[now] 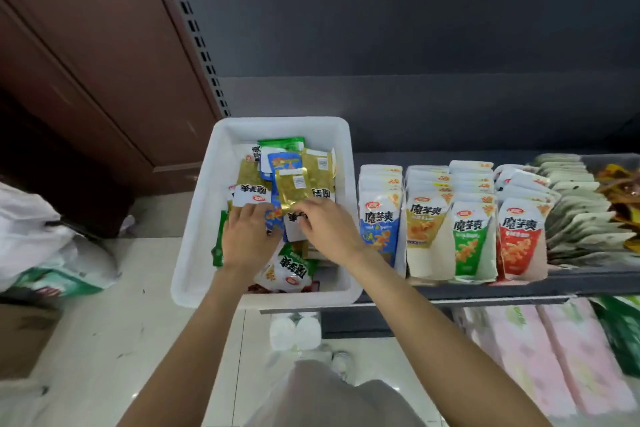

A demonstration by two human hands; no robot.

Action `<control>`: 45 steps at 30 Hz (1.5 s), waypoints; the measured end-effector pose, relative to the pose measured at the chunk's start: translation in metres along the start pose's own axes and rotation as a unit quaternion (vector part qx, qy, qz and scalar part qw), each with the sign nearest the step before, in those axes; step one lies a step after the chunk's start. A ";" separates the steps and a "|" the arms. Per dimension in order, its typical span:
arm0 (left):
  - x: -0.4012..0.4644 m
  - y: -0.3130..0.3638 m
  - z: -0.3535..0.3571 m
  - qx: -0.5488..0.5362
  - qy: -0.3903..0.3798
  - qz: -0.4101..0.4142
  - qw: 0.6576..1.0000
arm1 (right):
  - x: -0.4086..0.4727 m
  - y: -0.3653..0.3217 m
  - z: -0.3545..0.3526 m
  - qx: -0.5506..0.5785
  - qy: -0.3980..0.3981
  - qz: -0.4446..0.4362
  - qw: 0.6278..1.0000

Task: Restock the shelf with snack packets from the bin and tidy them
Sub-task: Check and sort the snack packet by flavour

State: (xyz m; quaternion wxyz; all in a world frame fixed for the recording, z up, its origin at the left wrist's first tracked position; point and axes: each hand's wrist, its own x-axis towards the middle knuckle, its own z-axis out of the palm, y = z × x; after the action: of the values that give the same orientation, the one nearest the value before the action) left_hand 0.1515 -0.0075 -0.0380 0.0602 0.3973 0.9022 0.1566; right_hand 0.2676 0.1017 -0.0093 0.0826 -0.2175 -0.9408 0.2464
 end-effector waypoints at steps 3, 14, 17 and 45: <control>0.000 -0.010 0.002 0.026 -0.047 -0.025 0.998 | 0.031 -0.007 0.028 -0.064 -0.058 0.075 0.993; 0.022 -0.025 -0.005 0.010 -0.004 0.242 0.970 | 0.015 -0.028 -0.006 -0.201 -0.051 0.077 0.975; 0.027 -0.018 -0.011 -0.030 0.075 0.265 0.961 | 0.002 -0.030 -0.032 -0.208 -0.001 0.069 0.976; -0.017 0.130 -0.038 -0.459 -0.144 0.183 0.858 | -0.103 0.041 -0.136 0.239 0.317 0.145 0.906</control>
State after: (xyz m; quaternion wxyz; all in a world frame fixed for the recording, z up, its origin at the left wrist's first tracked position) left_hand 0.2444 0.0538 0.0403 0.3351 0.5006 0.6206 0.5019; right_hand 0.4103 0.1450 0.0828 0.3895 -0.3918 -0.7362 0.3910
